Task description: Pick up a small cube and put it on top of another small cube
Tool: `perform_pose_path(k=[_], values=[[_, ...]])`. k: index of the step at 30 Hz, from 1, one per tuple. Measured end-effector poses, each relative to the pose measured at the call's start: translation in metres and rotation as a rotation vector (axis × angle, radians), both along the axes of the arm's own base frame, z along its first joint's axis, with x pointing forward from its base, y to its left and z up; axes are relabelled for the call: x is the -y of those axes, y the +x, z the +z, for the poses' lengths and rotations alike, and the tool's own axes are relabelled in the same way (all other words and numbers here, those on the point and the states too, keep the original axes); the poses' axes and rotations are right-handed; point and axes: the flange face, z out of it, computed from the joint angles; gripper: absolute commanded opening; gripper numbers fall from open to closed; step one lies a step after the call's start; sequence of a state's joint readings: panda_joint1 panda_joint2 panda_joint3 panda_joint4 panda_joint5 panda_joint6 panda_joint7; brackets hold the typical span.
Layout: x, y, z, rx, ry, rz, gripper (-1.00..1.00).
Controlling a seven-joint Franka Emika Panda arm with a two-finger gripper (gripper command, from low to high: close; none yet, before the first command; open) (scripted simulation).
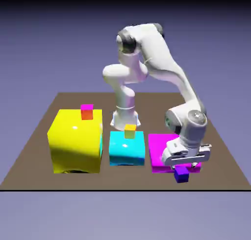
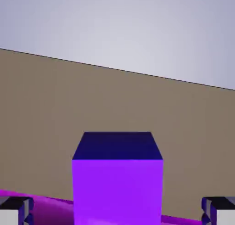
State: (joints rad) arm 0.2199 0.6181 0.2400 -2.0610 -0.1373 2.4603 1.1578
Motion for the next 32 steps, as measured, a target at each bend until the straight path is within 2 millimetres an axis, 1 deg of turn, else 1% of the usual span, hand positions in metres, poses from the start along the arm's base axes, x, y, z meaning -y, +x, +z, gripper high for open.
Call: perform_pose_path(k=[2, 5, 6, 9, 12, 15, 17, 18, 19, 21, 22, 23, 24, 25, 26, 28, 32], values=[[0.0, 0.0, 0.0, 0.0, 0.0, 0.0, -1.0], [-0.002, 0.009, 0.056, -0.001, 0.002, 0.0, -1.0], [-0.006, 0.006, 0.073, -0.001, 0.006, 0.012, -1.0], [-0.036, -0.029, 0.111, -0.005, 0.029, 0.118, -1.0], [-0.062, -0.07, 0.143, -0.006, 0.039, 0.228, -1.0], [-0.081, -0.113, 0.17, -0.005, 0.034, 0.337, -1.0], [-0.096, -0.148, 0.184, -0.004, 0.023, 0.425, -1.0], [-0.096, -0.161, 0.19, -0.003, 0.016, 0.453, -1.0], [-0.099, -0.176, 0.195, -0.002, 0.006, 0.489, -1.0], [-0.115, -0.198, 0.197, -0.002, 0.003, 0.549, -1.0], [-0.117, -0.202, 0.181, 0.0, 0.001, 0.557, -1.0], [-0.092, -0.176, 0.164, 0.0, 0.0, 0.48, -1.0], [-0.096, -0.185, 0.148, 0.0, 0.001, 0.499, -1.0], [-0.091, -0.185, 0.133, -0.001, 0.002, 0.491, -1.0], [-0.092, -0.186, 0.128, -0.001, 0.002, 0.493, 1.0], [-0.092, -0.186, 0.128, 0.0, 0.0, 0.494, 1.0], [-0.098, -0.179, 0.192, 0.0, 0.0, 0.494, 1.0]])
